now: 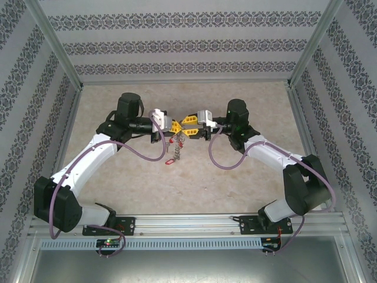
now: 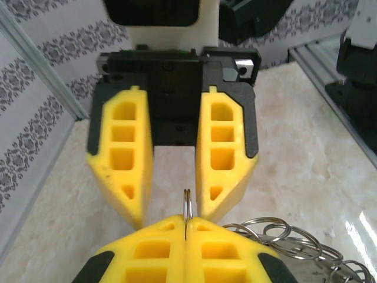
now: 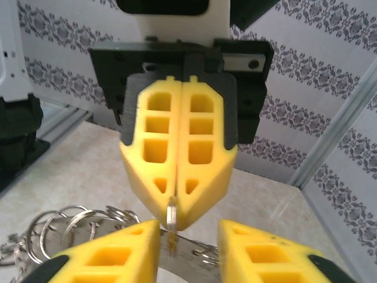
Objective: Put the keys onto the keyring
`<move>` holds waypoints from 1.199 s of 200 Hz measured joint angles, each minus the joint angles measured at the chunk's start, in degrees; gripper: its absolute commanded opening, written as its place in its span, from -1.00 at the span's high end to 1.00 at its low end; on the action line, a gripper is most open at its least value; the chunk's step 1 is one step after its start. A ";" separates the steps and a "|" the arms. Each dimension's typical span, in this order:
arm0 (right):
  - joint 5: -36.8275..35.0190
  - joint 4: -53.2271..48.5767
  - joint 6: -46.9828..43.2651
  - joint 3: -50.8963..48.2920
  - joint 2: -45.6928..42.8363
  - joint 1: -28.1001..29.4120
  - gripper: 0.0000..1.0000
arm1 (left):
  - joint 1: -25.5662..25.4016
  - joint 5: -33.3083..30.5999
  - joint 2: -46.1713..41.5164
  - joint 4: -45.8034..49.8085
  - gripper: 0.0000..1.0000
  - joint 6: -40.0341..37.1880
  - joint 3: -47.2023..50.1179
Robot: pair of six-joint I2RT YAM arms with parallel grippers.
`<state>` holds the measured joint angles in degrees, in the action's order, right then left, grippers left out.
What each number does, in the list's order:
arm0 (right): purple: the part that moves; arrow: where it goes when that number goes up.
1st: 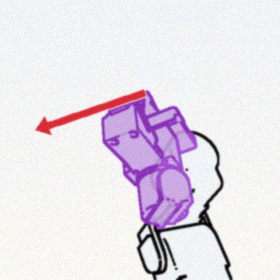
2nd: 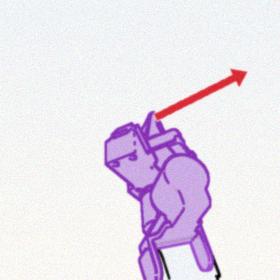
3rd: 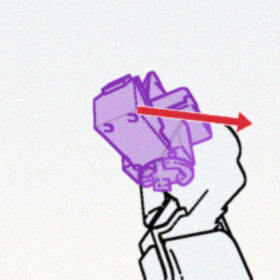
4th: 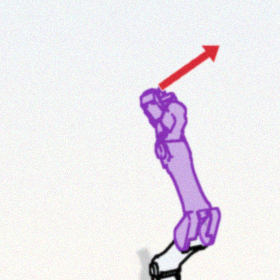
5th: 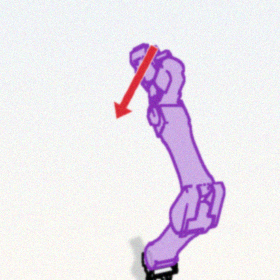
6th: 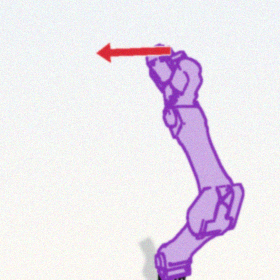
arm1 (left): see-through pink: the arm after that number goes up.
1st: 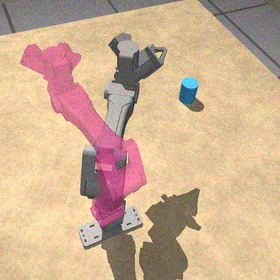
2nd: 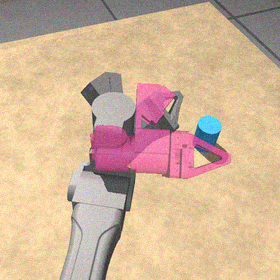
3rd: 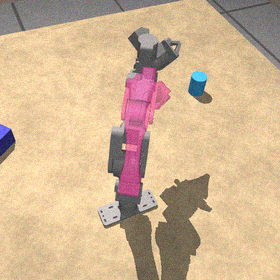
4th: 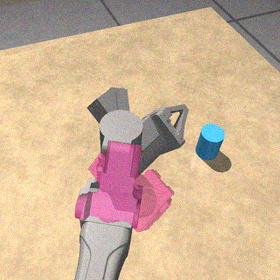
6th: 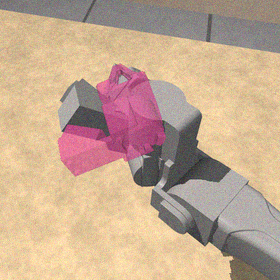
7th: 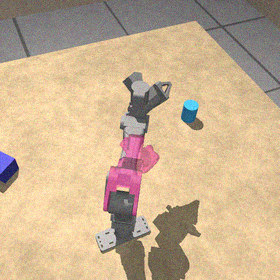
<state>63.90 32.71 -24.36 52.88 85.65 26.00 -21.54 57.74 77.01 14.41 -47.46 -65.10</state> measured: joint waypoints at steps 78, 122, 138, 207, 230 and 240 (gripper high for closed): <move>-5.09 -16.61 -11.63 0.63 -1.64 0.24 0.46 | -4.02 -14.10 1.38 12.52 1.00 -8.79 -3.72; -8.61 -30.67 -21.38 6.14 -1.64 2.45 0.47 | -4.46 -17.53 3.21 15.63 1.00 -9.60 -5.25; -9.25 -32.30 -22.58 6.64 -1.60 3.10 0.47 | -4.61 -17.77 3.41 15.76 1.00 -9.57 -5.33; -11.15 -33.83 -23.41 7.13 -0.61 3.15 0.44 | -4.66 -17.49 3.48 15.98 1.00 -9.01 -5.33; -11.80 -33.66 -22.82 7.10 -0.59 3.10 0.56 | -4.66 -17.00 3.48 15.65 1.00 -8.46 -5.33; -12.07 -33.48 -22.34 7.10 -0.59 3.08 0.70 | -4.66 -16.63 3.48 15.50 1.00 -8.00 -5.33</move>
<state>51.83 -0.78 -46.70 59.99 85.06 29.08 -26.20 41.10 80.49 29.91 -55.46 -70.43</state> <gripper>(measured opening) 0.216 0.040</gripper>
